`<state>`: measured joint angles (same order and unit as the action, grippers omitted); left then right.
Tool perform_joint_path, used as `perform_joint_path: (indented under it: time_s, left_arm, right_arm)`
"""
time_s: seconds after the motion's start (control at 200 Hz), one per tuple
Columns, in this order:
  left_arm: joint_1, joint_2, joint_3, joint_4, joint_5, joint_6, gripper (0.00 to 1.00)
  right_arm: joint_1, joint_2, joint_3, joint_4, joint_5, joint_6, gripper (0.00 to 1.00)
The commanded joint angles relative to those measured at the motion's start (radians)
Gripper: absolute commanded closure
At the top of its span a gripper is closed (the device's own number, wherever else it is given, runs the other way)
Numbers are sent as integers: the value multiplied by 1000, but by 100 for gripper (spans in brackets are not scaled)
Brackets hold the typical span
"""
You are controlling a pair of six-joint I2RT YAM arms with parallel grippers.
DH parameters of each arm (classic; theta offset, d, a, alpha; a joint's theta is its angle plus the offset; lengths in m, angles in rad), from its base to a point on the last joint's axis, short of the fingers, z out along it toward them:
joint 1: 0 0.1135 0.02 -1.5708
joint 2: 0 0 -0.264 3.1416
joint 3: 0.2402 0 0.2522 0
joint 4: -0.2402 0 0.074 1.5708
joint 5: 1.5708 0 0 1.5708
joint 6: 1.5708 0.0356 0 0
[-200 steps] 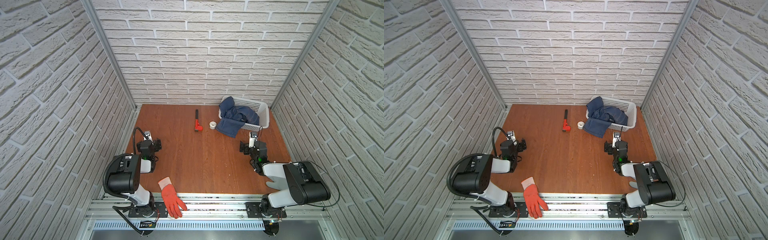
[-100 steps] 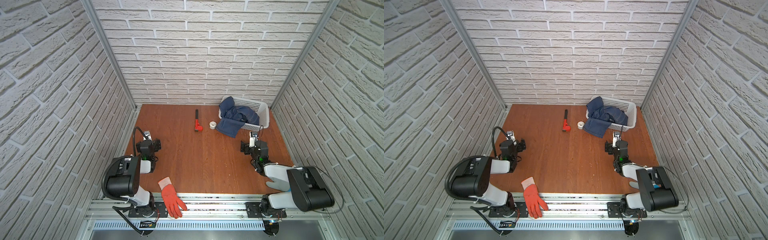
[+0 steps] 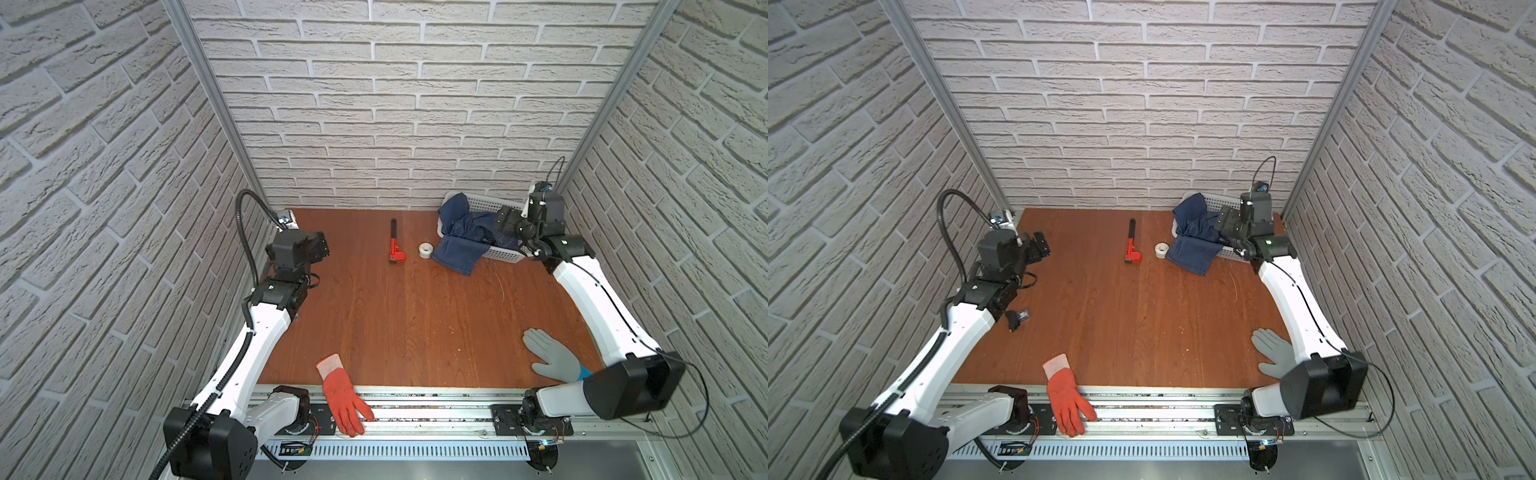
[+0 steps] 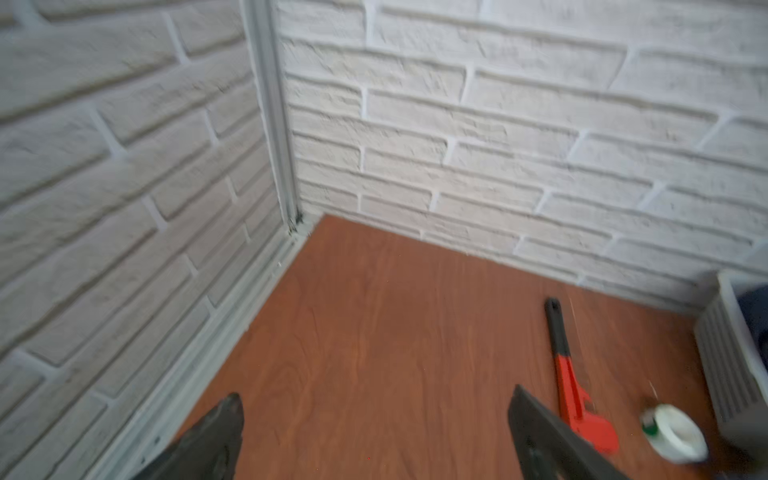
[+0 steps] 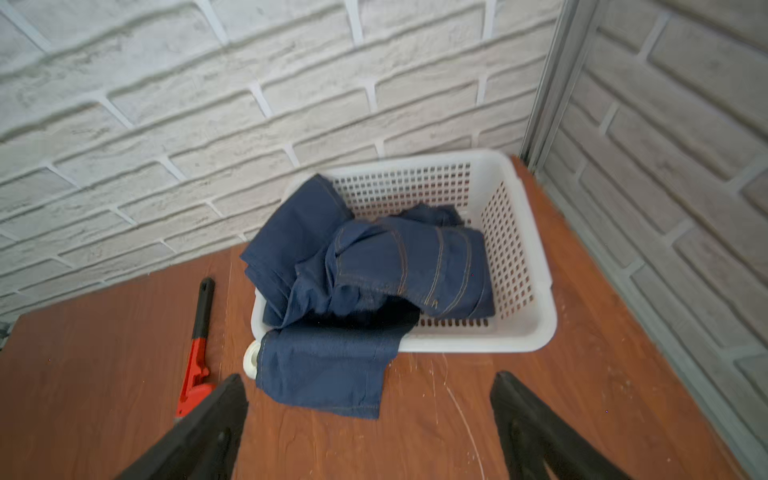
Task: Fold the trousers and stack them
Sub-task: 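Grasp the blue jeans in the basket with the right gripper while the left arm advances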
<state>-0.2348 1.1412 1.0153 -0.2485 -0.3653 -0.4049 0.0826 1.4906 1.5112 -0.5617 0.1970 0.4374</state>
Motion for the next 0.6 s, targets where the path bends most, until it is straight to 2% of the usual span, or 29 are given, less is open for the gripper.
perform_joint_path:
  time_s: [0.0,0.13,0.34,0.595]
  left_arm:
    - [-68,49,22,-245,35,-71,2]
    - [-120,84,26,-260,97,-87,2]
    - [-144,161,27,-253,169,-126,2]
    - [-182,236,56,-244,182,-118,2]
  right_arm:
    - [6,91,64,-174,-48,69,7]
    - [5,218,185,-211,-36,81,6]
    - [0,387,302,-211,-12,115,5]
    - [-1,551,390,-134,11,217,0]
